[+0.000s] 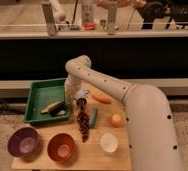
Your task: Place fork in tray
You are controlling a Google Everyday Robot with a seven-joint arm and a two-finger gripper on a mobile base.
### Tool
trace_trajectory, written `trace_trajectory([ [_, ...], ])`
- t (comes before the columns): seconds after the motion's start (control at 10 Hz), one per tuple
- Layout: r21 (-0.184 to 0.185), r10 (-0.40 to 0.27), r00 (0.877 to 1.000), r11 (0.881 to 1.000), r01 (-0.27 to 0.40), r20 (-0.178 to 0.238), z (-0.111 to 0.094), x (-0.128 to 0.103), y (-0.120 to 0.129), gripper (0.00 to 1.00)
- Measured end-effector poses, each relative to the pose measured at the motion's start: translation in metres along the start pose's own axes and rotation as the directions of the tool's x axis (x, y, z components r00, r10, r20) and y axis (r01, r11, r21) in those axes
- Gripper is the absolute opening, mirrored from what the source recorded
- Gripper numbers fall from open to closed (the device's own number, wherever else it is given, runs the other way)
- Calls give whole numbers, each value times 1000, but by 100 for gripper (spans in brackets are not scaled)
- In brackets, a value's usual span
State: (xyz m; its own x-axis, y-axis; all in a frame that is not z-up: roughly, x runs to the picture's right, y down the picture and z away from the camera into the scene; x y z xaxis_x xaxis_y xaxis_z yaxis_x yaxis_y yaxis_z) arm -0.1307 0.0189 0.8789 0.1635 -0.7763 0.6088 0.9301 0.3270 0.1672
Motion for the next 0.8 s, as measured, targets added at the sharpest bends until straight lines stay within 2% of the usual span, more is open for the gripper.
trace_trajectory([
  [0.2, 47, 16, 1000, 999, -15, -14, 0, 3, -8, 0],
  [0.4, 72, 24, 999, 997, -21, -32, -2, 7, -13, 0],
  [0.8, 150, 24, 999, 989, -17, -41, -2, 12, -30, 0],
])
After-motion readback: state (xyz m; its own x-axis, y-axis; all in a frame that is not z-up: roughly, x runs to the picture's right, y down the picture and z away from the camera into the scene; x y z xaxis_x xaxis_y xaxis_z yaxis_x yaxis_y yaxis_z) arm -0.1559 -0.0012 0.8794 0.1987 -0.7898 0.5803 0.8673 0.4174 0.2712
